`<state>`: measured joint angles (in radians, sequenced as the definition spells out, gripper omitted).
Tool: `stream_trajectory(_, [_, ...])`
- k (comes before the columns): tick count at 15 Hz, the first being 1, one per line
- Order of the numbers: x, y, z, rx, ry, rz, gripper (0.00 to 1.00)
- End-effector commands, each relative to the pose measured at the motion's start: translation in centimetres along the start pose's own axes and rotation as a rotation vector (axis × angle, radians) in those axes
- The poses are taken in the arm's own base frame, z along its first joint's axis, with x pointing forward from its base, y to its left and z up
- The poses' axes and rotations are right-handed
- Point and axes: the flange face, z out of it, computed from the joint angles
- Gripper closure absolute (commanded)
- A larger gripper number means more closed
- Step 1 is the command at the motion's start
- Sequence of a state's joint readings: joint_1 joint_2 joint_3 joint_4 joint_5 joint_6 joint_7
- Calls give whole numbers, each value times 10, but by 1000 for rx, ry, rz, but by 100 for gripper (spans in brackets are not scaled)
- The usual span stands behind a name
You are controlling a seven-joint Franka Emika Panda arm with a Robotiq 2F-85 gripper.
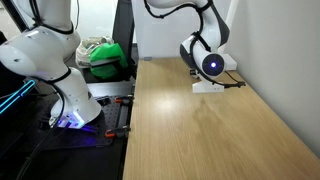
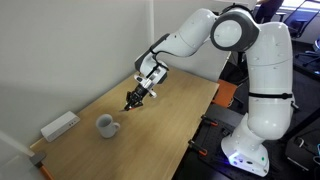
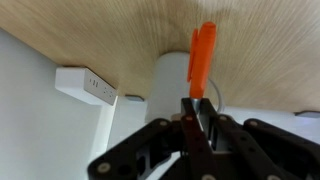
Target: Put the pen in the mug
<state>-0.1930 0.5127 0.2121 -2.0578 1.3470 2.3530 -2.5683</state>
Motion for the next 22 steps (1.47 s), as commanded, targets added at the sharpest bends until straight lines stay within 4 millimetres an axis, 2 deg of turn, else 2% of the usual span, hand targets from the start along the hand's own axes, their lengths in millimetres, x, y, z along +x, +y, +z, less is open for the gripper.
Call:
stream_trajectory(1, [15,1,-5,4,42,-38,97])
stream_trajectory(13, [57,3,2,100,202,-130,97])
stream_trajectory(15, [70,12,3,121,228,-142,97])
stream_trajectory(22, [93,15,25,213,297,-202,97])
